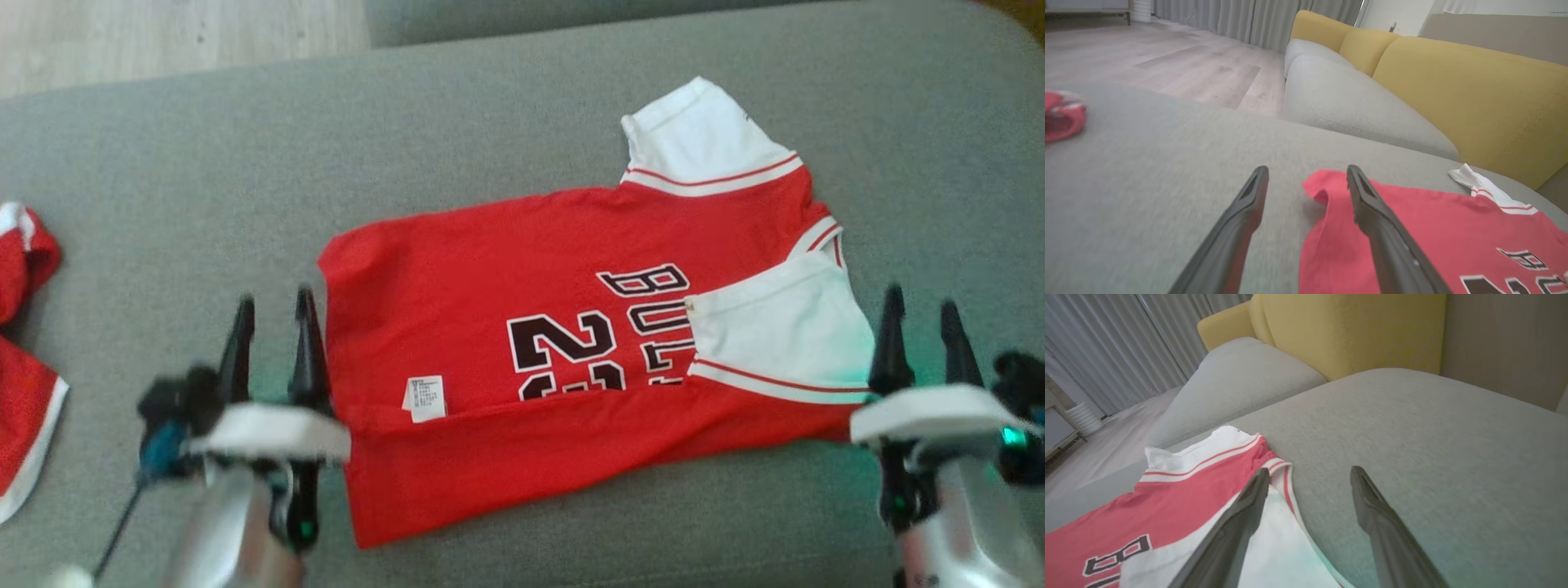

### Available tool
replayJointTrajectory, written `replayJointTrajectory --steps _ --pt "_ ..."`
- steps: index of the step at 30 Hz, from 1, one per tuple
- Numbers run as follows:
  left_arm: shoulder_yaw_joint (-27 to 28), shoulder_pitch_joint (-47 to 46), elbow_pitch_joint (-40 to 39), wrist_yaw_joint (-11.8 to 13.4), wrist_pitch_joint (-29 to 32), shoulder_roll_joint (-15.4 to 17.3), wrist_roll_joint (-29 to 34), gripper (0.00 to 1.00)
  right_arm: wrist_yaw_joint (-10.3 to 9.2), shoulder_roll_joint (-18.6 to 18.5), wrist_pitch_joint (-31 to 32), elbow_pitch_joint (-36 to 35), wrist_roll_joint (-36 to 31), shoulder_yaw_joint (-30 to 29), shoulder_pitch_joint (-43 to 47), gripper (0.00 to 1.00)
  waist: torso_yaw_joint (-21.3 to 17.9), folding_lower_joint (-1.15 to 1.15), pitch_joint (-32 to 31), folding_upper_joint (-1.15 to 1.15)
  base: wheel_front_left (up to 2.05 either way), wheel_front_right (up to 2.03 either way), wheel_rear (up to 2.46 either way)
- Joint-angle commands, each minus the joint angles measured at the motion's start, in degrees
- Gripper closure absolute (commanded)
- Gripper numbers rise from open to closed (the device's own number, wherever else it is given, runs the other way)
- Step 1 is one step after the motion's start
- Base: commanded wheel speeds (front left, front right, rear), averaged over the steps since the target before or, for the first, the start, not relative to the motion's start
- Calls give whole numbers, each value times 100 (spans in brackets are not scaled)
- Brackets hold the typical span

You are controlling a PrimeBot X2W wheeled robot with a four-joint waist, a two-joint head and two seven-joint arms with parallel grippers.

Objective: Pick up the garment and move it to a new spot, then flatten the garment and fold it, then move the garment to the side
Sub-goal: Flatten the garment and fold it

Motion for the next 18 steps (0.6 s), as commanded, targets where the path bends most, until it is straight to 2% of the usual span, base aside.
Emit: replayJointTrajectory --steps 1,8,14,16,17,18 --pt "192 -322 -51 -9 -38 121 46 0 -4 -39 -37 -177 -40 190 -189 0 -55 -1 138 0 0 0 0" --pt "112 -1830 1635 -19 233 309 7 0 -4 -39 -37 -220 -80 553 -627 0 -278 -1 477 0 0 0 0" --pt "-129 -2437 2728 48 464 446 228 0 -4 -39 -37 -253 -137 586 -700 0 -383 -1 600 0 0 0 0" --pt "-201 -2540 3015 150 492 490 317 21 -4 -39 -37 -266 -156 565 -706 0 -392 -1 616 0 0 0 0" --pt "-223 -2581 3123 186 474 498 341 22 -4 -39 -37 -271 -169 550 -714 0 -388 -1 622 0 0 0 0" --pt "-279 -2610 3222 191 462 503 389 29 -4 -39 -37 -281 -185 541 -727 0 -382 -1 623 0 0 0 0"
